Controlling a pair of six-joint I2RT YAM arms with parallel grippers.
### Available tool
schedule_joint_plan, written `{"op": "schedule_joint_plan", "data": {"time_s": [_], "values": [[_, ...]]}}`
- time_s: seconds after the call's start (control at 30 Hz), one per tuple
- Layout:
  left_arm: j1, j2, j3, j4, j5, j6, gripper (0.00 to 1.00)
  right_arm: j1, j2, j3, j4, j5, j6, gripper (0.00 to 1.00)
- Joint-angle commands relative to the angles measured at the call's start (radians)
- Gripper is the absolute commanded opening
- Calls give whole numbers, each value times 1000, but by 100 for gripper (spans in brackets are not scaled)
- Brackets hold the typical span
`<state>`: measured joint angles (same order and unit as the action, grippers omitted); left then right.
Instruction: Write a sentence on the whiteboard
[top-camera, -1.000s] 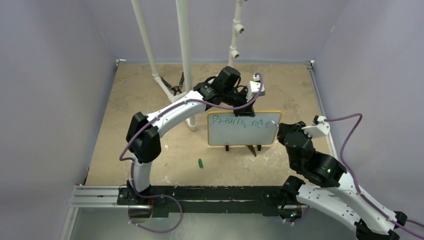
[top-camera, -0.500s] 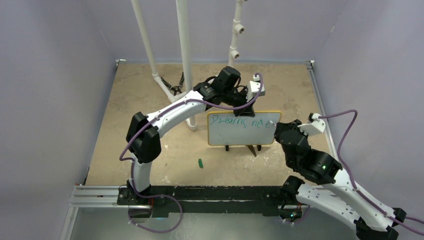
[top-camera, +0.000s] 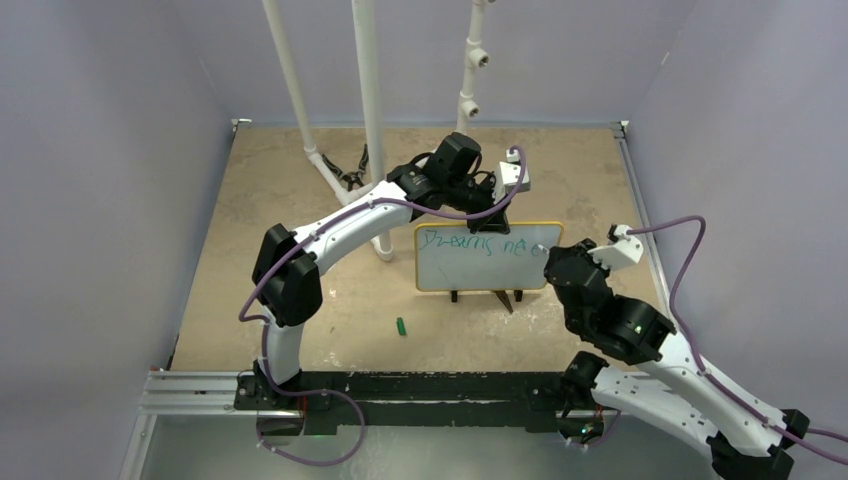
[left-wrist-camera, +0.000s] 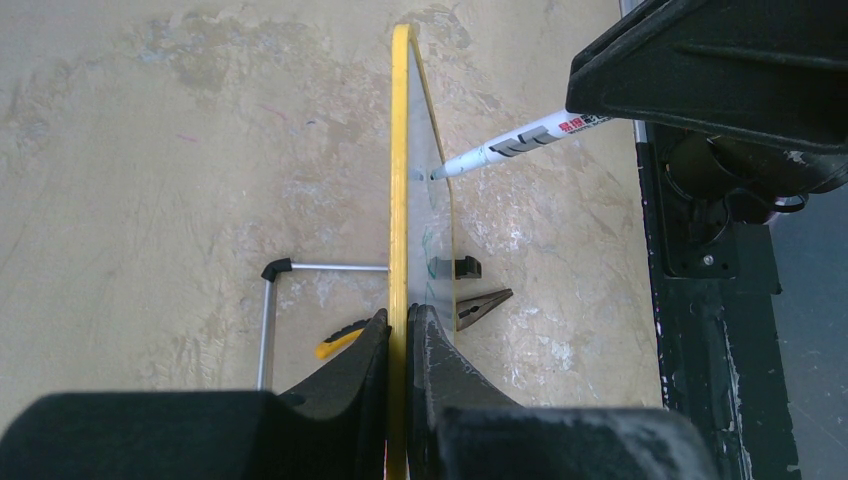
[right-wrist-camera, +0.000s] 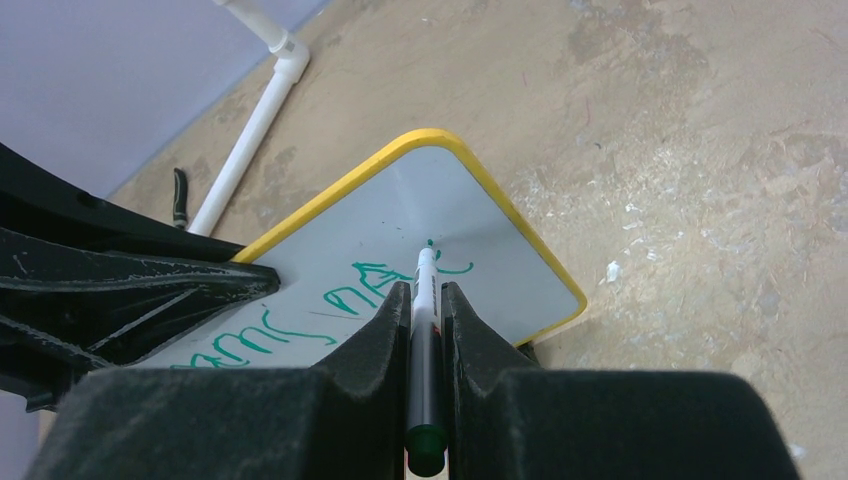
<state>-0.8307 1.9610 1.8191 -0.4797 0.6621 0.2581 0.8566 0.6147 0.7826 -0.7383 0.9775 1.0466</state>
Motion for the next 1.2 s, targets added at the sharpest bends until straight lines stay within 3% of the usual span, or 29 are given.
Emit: {"op": "schedule_joint_plan", "data": {"time_s": [0.0,0.53,0.57,0.6,0.63,1.17], "values": [[2,-20,-24,-40,-16,49,0,-1,2,-9,13,31,13,0],[2,-20,-25,-40,-15,50,0,-1,13,-13,-7,65,45,0],[2,-22,-26,-40,-15,51,0,-1,16,-12,-13,-65,53,0],[2,-22,-26,-40,-15,51,0,-1,18,-11,-19,52,59,0],[2,-21,-25,-40,-15,50,0,-1,21,-10,-25,68,66,0],[2,-24,-26,-39,-15,50,0,-1,32,-3,-62,85,112,0]]}}
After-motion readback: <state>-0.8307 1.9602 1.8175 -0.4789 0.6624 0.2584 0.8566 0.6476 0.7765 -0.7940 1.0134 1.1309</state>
